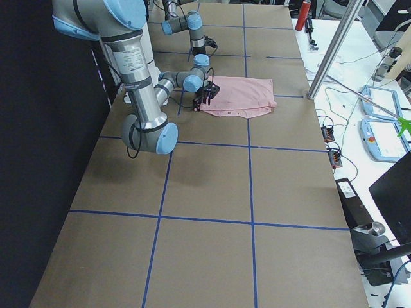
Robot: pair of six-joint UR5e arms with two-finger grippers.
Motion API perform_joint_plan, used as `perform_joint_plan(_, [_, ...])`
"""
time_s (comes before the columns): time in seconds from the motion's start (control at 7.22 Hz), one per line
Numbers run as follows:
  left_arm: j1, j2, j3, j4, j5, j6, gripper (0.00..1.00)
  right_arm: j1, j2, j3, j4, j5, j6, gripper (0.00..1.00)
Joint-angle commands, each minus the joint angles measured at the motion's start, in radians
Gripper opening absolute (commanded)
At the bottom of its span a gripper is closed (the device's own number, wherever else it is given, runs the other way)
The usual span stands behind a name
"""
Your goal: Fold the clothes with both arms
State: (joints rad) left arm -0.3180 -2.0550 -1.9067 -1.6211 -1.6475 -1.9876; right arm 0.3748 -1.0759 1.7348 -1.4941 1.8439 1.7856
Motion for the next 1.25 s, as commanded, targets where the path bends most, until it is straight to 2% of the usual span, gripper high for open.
perform_joint_plan(0.0, [0.0, -0.001, 0.0, 0.0, 0.0, 0.001, 0.0, -0.001, 0.004, 0.003, 0.0, 0.005, 0.0, 0.0])
perform_joint_plan(0.55, [0.002, -0.004, 0.0, 0.0, 0.0, 0.0, 0.0, 0.006, 0.004, 0.038, 0.003, -0.003, 0.023, 0.0])
perform_joint_plan(0.97, [0.025, 0.009, -0.05, 0.003, -0.002, 0.0, 0.0, 0.006, 0.001, 0.069, 0.009, 0.006, 0.04, 0.0])
perform_joint_plan(1.11, [0.06, 0.012, -0.078, 0.051, 0.0, 0.0, 0.0, 0.007, -0.013, 0.084, 0.014, 0.009, 0.034, 0.0])
